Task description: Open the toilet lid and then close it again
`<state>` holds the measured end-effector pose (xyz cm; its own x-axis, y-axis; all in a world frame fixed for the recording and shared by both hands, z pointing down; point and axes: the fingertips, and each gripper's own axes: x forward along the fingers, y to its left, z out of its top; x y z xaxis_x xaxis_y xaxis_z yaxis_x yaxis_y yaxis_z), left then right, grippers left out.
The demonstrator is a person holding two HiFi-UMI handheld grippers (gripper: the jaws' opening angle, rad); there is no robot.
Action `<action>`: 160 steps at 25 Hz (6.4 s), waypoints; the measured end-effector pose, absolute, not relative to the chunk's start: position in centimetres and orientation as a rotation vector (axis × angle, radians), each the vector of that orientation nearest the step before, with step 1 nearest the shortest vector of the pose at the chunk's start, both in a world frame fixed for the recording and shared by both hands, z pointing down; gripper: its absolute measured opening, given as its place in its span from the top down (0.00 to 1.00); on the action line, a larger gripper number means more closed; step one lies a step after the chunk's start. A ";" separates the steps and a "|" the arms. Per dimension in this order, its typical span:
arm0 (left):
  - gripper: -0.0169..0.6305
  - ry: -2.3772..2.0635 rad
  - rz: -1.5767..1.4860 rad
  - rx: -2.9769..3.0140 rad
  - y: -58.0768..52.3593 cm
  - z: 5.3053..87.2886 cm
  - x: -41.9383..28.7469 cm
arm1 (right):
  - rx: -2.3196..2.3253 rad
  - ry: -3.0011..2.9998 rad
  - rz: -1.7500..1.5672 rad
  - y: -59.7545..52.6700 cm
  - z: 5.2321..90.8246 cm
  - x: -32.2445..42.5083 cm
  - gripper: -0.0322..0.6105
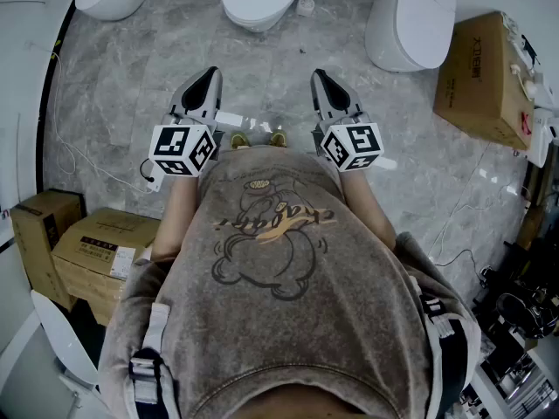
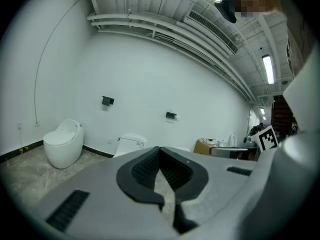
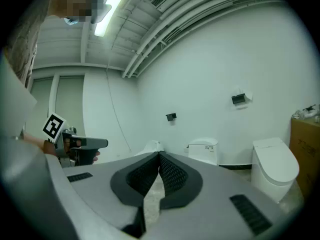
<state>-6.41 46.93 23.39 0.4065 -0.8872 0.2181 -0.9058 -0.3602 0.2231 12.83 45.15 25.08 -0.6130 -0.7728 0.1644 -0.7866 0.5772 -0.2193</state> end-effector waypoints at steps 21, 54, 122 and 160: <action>0.96 -1.567 0.152 2.322 34.3 31.9 -7.9 | 1.263 -2.776 0.491 32.5 33.1 8.5 0.91; 0.96 -1.320 0.318 2.276 10.7 78.4 -10.4 | 1.186 -2.606 0.708 10.4 77.9 -2.0 0.91; 0.96 -1.260 0.300 2.360 -19.0 39.6 -3.0 | 1.475 -2.537 0.745 -18.2 40.6 5.5 0.91; 0.96 -1.346 0.314 2.422 -36.3 33.0 0.3 | 1.481 -2.577 0.725 -35.5 34.5 11.3 0.91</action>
